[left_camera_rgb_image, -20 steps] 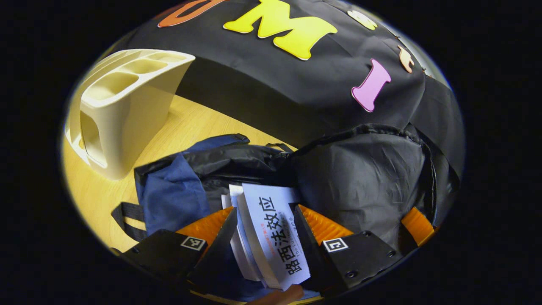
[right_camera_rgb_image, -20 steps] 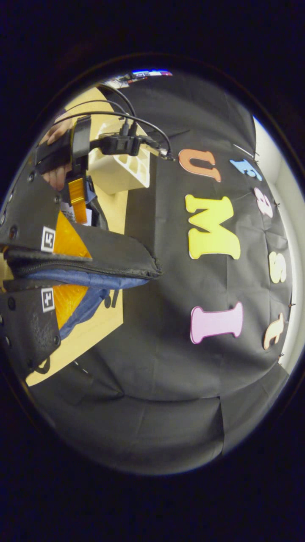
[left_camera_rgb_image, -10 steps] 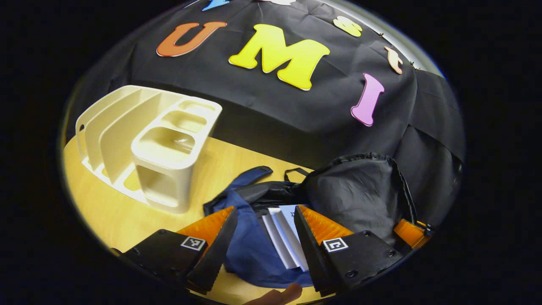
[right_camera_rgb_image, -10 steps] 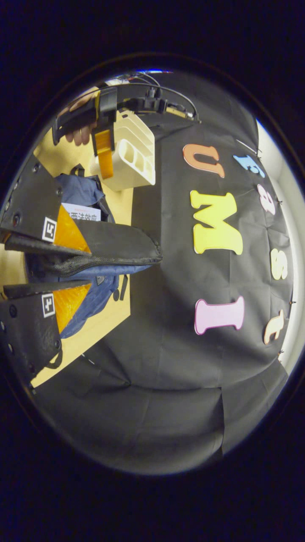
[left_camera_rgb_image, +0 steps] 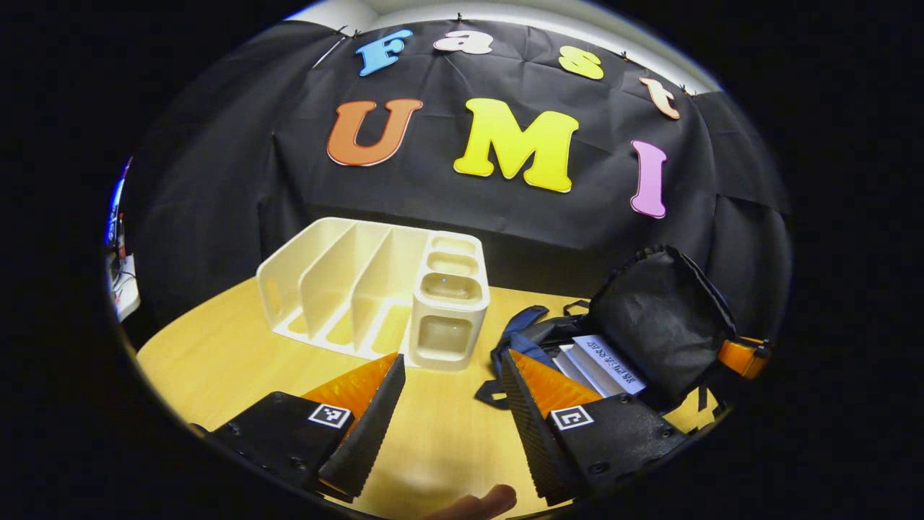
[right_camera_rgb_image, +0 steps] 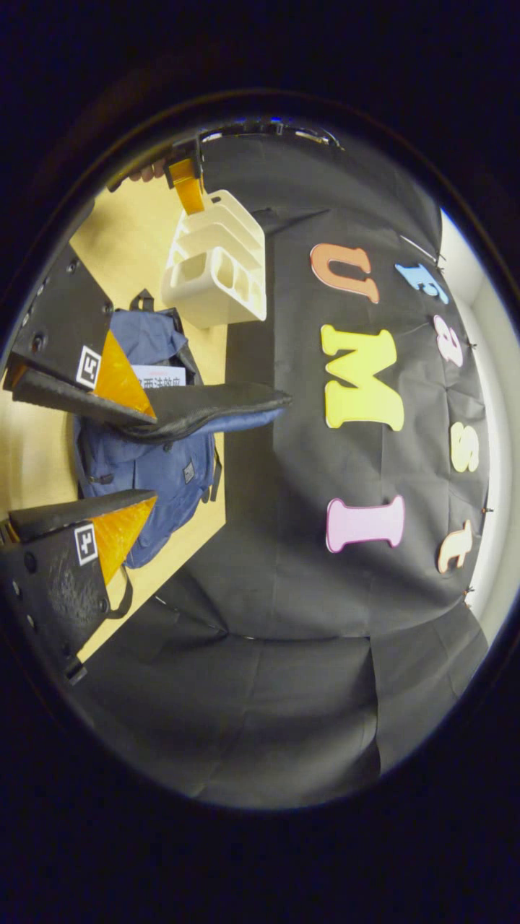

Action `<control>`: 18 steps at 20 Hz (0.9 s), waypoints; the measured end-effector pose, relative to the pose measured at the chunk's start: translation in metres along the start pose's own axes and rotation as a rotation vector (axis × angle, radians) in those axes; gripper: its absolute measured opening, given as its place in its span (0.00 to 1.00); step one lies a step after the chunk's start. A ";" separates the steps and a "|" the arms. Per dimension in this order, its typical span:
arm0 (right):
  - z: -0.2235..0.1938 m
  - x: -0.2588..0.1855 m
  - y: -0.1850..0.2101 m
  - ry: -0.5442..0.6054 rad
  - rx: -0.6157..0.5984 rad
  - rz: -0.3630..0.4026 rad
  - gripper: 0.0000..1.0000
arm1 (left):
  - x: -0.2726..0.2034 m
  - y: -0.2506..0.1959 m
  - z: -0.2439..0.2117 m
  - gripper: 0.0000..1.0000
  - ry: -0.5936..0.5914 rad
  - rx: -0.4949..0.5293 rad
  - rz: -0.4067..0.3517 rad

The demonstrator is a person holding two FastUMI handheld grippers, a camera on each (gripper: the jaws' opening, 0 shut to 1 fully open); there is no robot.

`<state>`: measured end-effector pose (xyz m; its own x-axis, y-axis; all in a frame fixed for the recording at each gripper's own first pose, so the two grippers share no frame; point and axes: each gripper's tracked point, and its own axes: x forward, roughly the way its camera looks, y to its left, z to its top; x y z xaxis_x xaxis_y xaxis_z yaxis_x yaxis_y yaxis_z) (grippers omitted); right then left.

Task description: Open the schoolbag, grab two books from the bookshelf and put them into the schoolbag.

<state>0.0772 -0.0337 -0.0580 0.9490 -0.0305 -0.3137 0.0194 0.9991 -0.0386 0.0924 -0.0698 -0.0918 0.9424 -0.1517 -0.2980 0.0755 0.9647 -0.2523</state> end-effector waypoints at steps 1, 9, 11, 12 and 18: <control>0.001 -0.011 0.002 -0.016 -0.002 -0.001 0.62 | -0.014 0.007 -0.001 0.85 -0.017 0.010 0.009; 0.031 -0.105 0.003 -0.192 -0.008 -0.009 0.62 | -0.115 0.028 0.025 0.85 -0.148 0.101 0.047; 0.041 -0.131 0.003 -0.247 0.016 0.001 0.63 | -0.138 0.031 0.035 0.84 -0.178 0.101 0.030; 0.044 -0.142 0.005 -0.268 0.023 0.007 0.65 | -0.149 0.031 0.039 0.85 -0.188 0.100 0.021; 0.054 -0.182 0.015 -0.328 -0.002 0.012 0.93 | -0.175 0.028 0.057 0.84 -0.236 0.113 -0.035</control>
<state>-0.0778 -0.0119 0.0497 0.9999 -0.0069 0.0081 0.0072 0.9992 -0.0386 -0.0523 -0.0039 0.0055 0.9874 -0.1442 -0.0648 0.1332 0.9797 -0.1499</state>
